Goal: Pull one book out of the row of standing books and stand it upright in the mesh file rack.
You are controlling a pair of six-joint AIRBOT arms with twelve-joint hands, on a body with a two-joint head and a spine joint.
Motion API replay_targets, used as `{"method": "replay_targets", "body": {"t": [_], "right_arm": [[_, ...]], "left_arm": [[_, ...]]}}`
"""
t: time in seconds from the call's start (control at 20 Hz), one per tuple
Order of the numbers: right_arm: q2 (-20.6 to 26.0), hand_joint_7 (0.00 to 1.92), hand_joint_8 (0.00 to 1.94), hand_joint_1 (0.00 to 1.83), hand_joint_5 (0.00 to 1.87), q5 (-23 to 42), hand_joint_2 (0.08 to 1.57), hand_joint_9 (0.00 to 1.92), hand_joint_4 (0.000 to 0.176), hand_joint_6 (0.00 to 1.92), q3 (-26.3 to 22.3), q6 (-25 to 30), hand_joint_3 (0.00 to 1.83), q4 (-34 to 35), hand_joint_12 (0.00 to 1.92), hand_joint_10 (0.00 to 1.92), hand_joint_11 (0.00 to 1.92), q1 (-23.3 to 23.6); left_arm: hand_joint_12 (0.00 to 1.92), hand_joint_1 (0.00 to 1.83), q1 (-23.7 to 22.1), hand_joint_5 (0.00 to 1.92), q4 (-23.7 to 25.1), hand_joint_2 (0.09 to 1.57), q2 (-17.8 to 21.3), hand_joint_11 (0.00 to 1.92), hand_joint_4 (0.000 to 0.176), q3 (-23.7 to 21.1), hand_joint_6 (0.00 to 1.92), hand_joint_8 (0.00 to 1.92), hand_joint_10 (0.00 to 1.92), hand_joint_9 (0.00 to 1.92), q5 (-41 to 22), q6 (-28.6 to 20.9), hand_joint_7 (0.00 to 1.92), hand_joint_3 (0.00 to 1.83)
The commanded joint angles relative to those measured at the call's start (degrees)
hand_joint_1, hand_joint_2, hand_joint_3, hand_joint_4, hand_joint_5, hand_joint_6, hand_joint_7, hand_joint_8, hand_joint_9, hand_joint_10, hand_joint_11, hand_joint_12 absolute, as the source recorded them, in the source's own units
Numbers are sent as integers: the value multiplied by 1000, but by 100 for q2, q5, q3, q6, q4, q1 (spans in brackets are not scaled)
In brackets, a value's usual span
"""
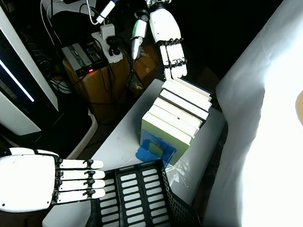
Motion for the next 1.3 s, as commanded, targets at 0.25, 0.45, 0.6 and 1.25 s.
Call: {"method": "replay_targets", "body": {"t": [0.25, 0.45, 0.6, 1.25], "right_arm": [[13, 0, 0, 265, 0, 519, 1295, 0, 0, 0, 48, -11, 0, 86, 0, 0, 0, 59], [5, 0, 0, 265, 0, 519, 1294, 0, 0, 0, 50, -10, 0, 109, 0, 0, 0, 59], [-7, 0, 0, 267, 0, 519, 1305, 0, 0, 0, 51, -9, 3, 114, 0, 0, 0, 59], [-15, 0, 0, 312, 0, 520, 1308, 0, 0, 0, 51, -5, 0, 177, 0, 0, 0, 59]], "left_arm": [[0, 0, -585, 202, 472, 1114, -287, 0, 71, 245, 38, 0, 0, 0, 187, -28, 0, 0], [0, 50, -1135, 407, 1287, 1100, -515, 0, 61, 390, 36, 0, 0, 0, 948, -28, 0, 0], [0, 144, -1366, 499, 1806, 1106, -603, 0, 36, 429, 45, 0, 0, 0, 1381, -28, 0, 0], [0, 103, -1621, 628, 2688, 1104, -912, 0, 47, 543, 18, 0, 0, 0, 2205, -28, 0, 0]]}}
